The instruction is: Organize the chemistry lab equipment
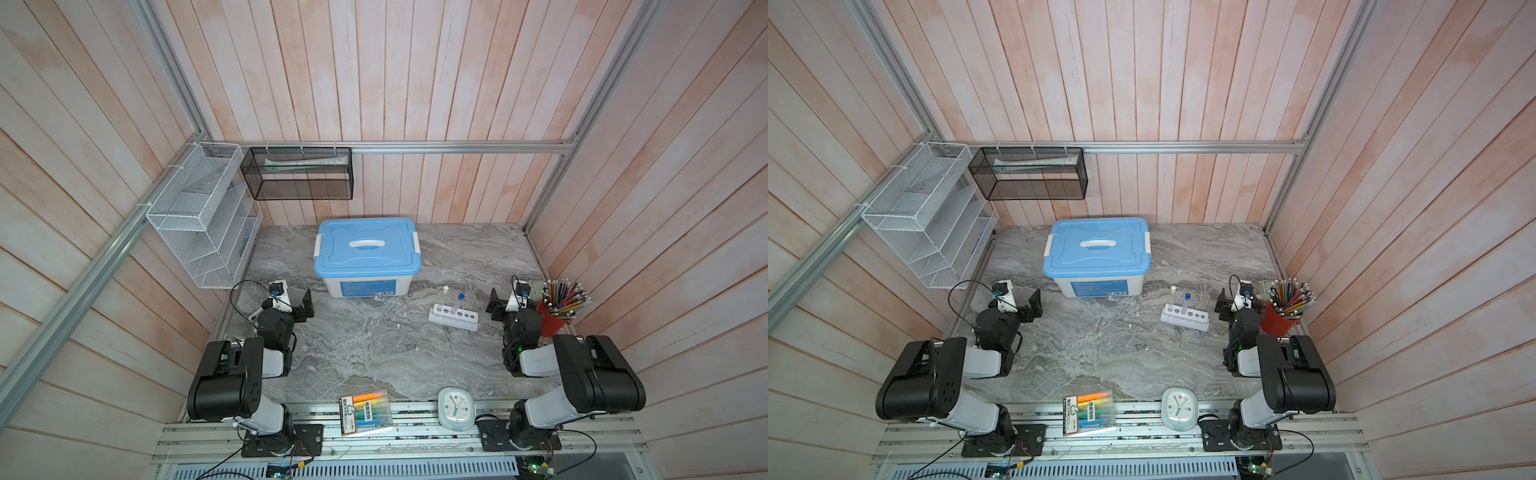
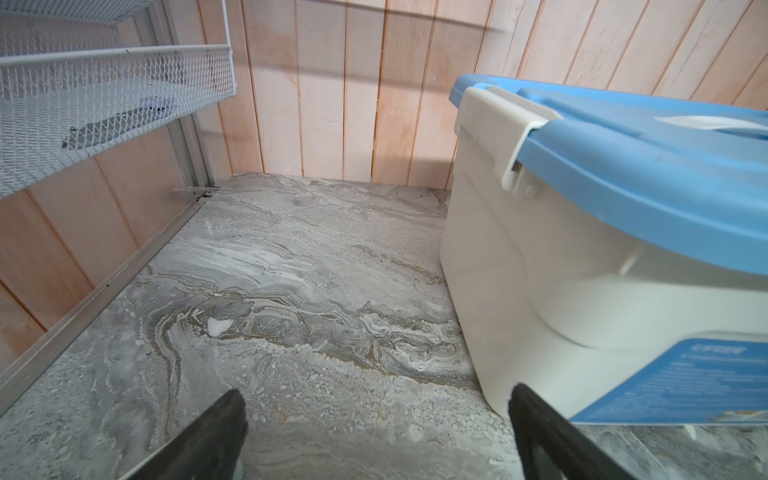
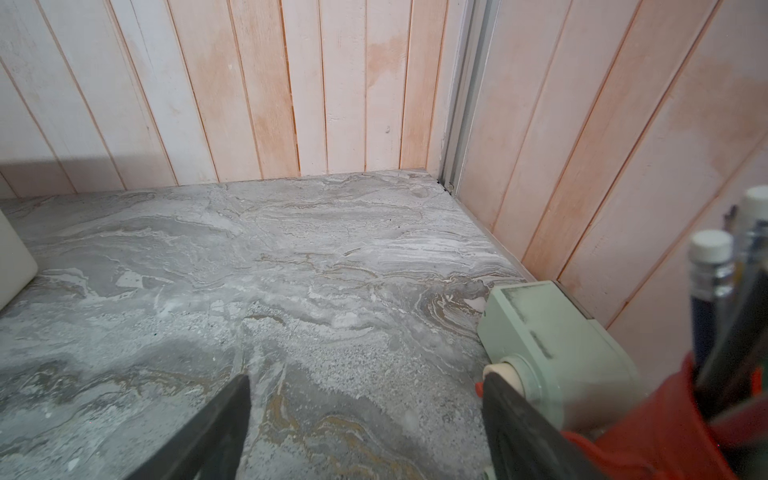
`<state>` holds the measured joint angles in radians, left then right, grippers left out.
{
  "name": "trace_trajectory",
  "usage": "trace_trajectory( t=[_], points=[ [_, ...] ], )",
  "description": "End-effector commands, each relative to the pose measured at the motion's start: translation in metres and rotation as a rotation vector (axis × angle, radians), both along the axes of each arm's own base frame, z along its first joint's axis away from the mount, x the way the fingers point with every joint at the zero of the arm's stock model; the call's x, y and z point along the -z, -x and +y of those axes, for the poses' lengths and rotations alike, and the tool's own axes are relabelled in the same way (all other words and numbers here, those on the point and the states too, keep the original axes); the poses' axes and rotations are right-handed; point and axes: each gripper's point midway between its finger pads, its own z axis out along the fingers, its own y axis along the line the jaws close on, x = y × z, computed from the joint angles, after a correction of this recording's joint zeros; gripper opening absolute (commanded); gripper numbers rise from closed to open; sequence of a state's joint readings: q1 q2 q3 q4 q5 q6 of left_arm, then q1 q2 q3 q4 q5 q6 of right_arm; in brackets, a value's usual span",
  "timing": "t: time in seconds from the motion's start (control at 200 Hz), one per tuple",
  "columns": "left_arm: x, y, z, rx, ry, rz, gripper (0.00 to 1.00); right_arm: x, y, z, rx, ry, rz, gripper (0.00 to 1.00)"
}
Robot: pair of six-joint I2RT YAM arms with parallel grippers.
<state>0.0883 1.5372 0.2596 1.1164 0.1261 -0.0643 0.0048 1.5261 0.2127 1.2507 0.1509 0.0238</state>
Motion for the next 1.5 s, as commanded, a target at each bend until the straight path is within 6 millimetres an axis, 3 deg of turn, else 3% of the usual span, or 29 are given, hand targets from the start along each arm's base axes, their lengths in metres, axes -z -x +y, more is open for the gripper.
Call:
trace_trajectory(
  t=[0.0,0.355,0.44,1.496],
  points=[
    [-0.0083,-0.0058,-0.0042,0.021,-0.023,-0.025,1.0,-0.0049,-0.0046,0.0013,-0.016,0.003,-0.013,0.88],
    [-0.0079,-0.0068,-0.0045,0.015,-0.028,-0.021,1.0,-0.0042,-0.0058,0.0002,-0.021,-0.003,-0.008,0.88],
    [-0.0078,-0.0066,-0.0045,0.015,-0.028,-0.021,1.0,-0.0039,-0.0058,0.0004,-0.02,-0.004,-0.008,0.98],
    [-0.0068,-0.007,-0.0045,0.011,-0.03,-0.017,1.0,-0.0041,-0.0058,0.0004,-0.022,-0.004,-0.008,0.98]
  ],
)
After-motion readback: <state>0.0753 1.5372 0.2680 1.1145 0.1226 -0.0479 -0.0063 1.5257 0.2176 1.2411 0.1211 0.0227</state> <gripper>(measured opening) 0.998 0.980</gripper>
